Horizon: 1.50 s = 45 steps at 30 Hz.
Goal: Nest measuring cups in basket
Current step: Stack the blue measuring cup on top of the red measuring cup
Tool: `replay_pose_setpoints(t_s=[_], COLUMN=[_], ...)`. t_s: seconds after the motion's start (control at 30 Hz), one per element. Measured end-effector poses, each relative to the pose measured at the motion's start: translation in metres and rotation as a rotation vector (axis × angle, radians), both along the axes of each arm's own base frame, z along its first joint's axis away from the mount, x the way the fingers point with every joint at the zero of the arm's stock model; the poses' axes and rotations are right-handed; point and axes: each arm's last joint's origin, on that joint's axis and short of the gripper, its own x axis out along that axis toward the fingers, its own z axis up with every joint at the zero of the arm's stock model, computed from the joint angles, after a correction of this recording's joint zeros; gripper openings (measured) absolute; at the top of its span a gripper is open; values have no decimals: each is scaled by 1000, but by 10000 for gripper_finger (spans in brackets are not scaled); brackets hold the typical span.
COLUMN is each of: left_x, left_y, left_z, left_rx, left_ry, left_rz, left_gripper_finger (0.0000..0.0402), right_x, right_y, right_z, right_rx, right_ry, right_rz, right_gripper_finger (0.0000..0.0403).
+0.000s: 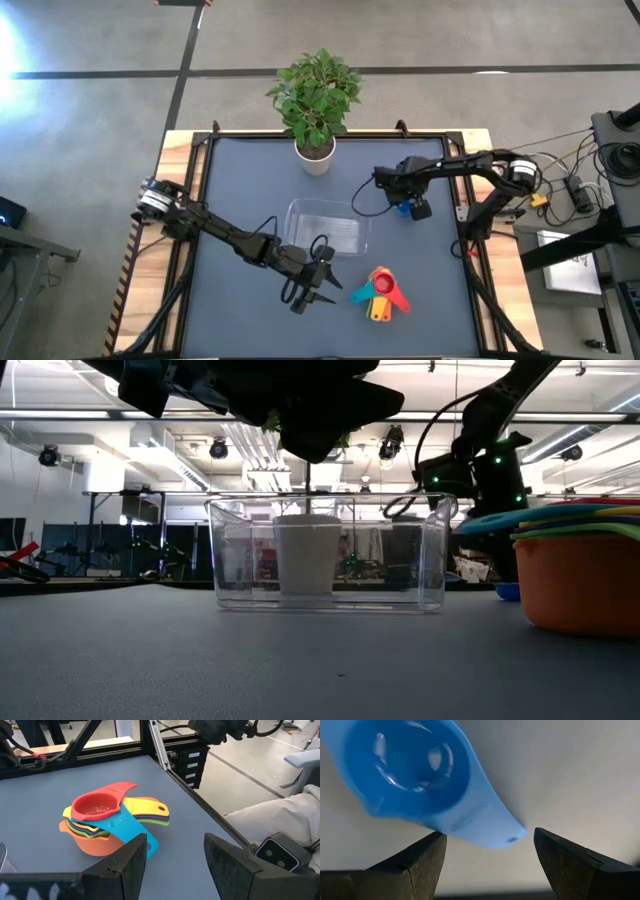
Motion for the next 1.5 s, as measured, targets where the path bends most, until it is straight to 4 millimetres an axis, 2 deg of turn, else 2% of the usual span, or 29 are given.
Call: replay_pose_setpoints(t_s=[0.23,0.5,0.67,0.87,1.07,1.5], left_x=[0,0,0,0,0,0], left_y=[0,0,0,0,0,0], left_z=[0,-1,-1,-1,-1,0], left_rx=[10,13,14,14,14,10], left_ry=[-3,-3,-1,-1,-2,-2], left_rz=[-4,-5,-5,-5,-5,-4], left_gripper_finger=[180,180,180,180,180,180], right_x=[-1,-3,-4,-10,-10,-2], right_y=[-5,-3,-2,1,1,-1], right_z=[-2,-8,-4,10,19,8], right_rx=[65,126,108,106,86,123], right_ry=[-58,-71,-89,-124,-189,-200], right_rz=[-16,-43,-111,-148,-84,-49], right_gripper_finger=[284,247,231,237,252,267])
